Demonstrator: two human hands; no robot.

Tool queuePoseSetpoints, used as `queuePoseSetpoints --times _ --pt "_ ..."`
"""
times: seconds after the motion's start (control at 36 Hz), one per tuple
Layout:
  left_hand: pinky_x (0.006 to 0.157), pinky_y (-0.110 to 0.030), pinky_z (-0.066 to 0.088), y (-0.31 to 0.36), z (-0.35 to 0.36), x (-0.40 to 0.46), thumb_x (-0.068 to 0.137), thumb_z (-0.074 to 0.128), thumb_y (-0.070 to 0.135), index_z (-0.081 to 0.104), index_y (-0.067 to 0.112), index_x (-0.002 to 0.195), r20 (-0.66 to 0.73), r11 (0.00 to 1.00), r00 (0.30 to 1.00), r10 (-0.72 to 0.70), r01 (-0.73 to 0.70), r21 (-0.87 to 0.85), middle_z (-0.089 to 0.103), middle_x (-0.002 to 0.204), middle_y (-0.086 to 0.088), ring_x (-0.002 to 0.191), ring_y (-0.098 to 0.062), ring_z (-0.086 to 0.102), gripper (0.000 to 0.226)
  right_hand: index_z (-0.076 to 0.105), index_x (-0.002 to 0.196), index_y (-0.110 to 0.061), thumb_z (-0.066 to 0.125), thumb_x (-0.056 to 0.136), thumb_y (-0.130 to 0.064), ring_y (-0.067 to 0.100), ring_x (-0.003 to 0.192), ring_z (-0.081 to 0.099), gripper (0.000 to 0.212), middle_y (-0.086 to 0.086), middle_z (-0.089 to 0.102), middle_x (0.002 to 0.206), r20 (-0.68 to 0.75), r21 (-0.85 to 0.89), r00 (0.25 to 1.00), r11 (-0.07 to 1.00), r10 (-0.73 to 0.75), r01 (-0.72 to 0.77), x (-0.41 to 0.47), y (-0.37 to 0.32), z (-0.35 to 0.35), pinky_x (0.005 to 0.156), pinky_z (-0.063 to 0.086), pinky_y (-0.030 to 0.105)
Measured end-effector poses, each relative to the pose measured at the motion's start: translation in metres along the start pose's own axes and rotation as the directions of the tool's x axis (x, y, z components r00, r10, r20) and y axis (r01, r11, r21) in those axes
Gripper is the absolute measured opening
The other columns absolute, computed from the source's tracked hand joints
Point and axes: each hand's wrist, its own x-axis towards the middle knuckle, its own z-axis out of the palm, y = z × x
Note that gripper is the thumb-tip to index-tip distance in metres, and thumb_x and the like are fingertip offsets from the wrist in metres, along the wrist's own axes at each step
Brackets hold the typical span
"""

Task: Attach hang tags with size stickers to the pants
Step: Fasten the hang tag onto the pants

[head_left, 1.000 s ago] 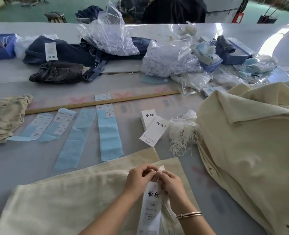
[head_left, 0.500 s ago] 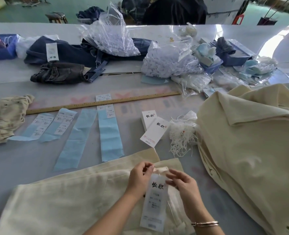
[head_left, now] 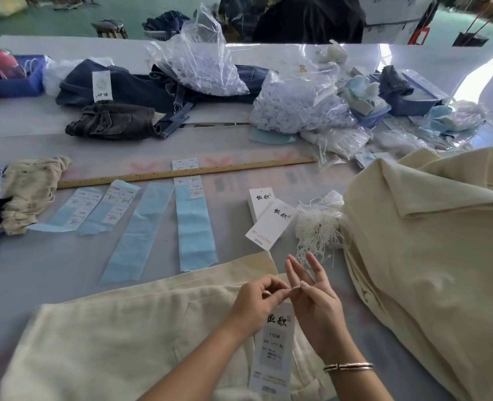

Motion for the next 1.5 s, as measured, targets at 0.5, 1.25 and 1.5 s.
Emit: queuePoseSetpoints --times 0.5,1.25,1.5 --pt "0.071 -0.017 0.052 0.002 -0.002 -0.004 0.083 0.073 0.017 0.072 0.025 0.08 -0.07 0.992 0.997 -0.01 0.0 -0.13 0.075 0.077 0.005 0.074 -0.006 0.069 0.009 0.04 0.136 -0.026 0.052 0.076 0.005 0.018 0.118 0.059 0.069 0.007 0.062 0.127 0.021 -0.062 0.999 0.997 -0.047 0.049 0.003 0.012 0.008 0.077 0.056 0.029" --pt "0.075 -0.014 0.046 -0.019 -0.027 -0.007 0.081 0.075 0.025 0.059 0.023 0.092 -0.143 0.992 0.987 -0.072 0.085 0.089 0.062 0.091 0.008 0.087 -0.009 0.059 0.019 0.048 0.132 -0.018 0.039 0.078 0.011 0.022 0.109 0.062 0.062 0.01 0.064 0.119 -0.203 -0.034 0.979 0.999 -0.019 0.012 0.007 0.007 -0.001 0.088 0.046 0.036" --pt "0.094 -0.061 0.036 -0.103 -0.224 -0.139 0.061 0.088 0.03 0.053 -0.004 0.124 -0.919 0.595 0.362 -0.158 0.777 0.204 0.044 0.129 -0.036 0.114 -0.054 0.044 0.079 0.065 0.1 -0.013 0.046 0.088 0.01 0.012 0.085 0.065 0.031 0.007 0.07 0.099 -0.108 -0.577 0.974 0.81 -0.197 0.1 -0.01 0.029 0.025 0.077 0.049 0.022"
